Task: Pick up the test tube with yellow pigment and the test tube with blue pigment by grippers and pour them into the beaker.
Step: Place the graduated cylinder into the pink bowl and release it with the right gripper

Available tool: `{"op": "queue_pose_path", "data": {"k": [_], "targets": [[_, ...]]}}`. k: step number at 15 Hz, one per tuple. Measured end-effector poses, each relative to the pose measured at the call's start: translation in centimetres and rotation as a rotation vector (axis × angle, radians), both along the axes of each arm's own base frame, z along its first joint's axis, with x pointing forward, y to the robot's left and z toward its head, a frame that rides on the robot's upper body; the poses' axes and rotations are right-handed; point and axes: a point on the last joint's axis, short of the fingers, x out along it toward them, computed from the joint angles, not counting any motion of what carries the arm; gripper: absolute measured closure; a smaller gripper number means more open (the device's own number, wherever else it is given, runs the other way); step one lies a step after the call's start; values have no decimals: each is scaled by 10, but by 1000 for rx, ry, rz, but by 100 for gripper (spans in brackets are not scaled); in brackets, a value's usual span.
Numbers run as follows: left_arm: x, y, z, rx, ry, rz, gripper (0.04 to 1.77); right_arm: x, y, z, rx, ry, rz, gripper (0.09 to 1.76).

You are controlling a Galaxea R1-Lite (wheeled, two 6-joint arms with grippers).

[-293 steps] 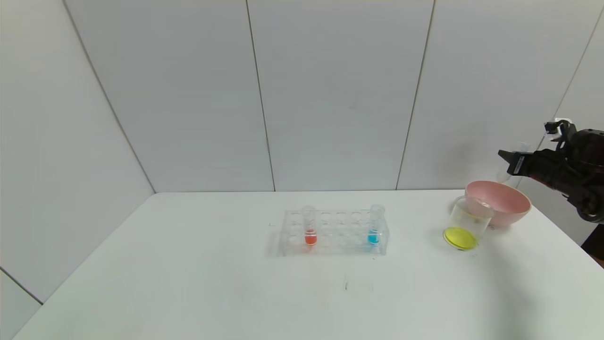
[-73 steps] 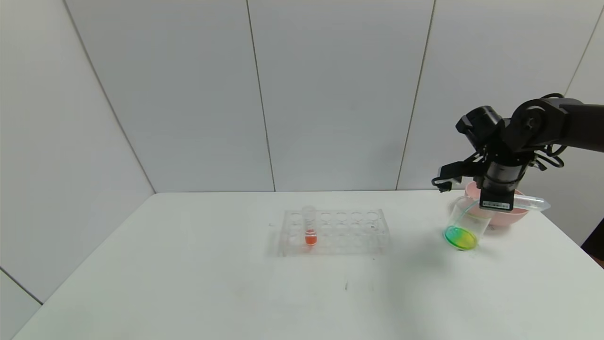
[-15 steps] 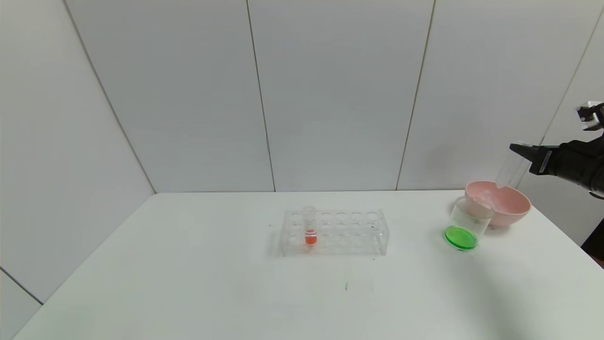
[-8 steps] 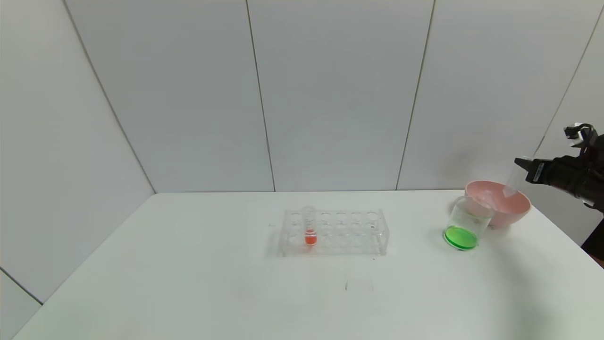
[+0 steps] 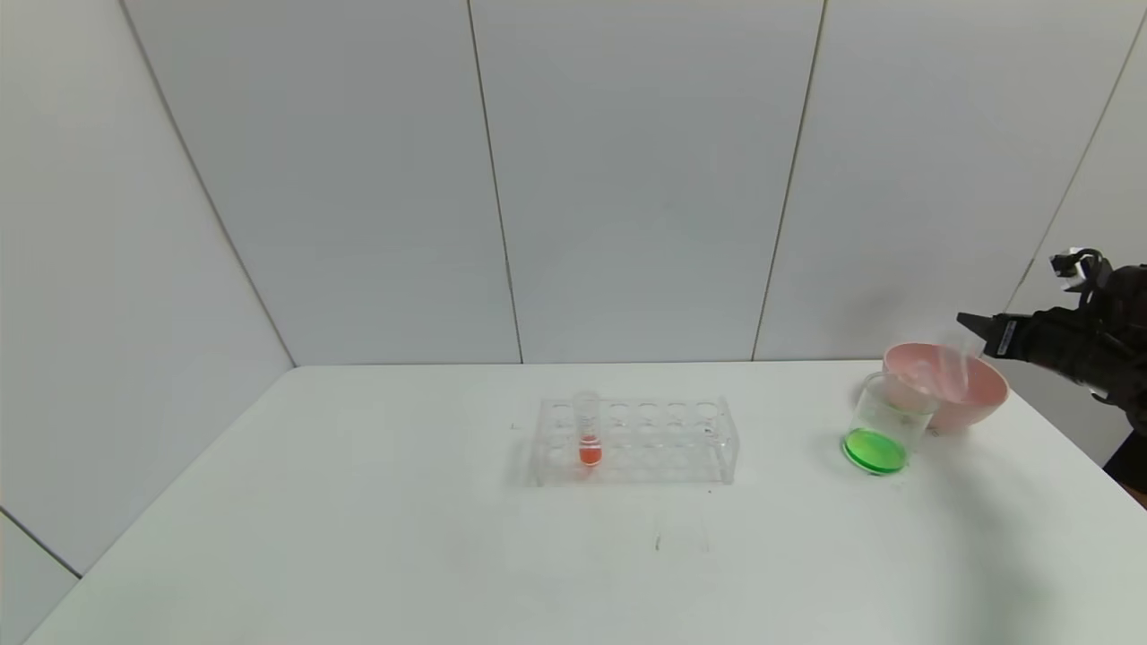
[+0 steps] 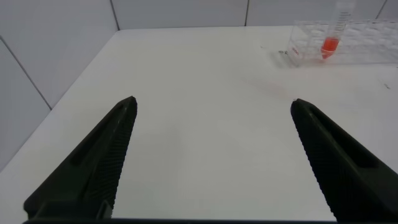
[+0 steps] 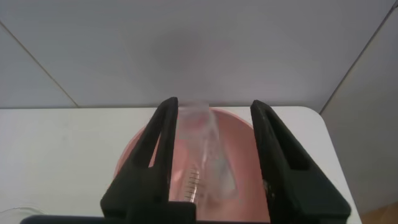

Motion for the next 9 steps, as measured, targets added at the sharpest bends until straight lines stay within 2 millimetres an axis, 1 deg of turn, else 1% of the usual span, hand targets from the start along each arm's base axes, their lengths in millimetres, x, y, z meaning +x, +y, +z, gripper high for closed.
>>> {"op": "queue_pose_path", "data": {"k": [2,4,7,9], "targets": [[0,0,0,0,0,0,5,6,2,0,-11,-9,-32,76],[0,0,0,0,0,0,5,17,12,3,-22,-28,-48,63],[0,0,0,0,0,0,5,35,48,11,-34,-60,-22,47],[0,0,0,0,0,-1,5,42,84,13,-40,-72,8,40]]}}
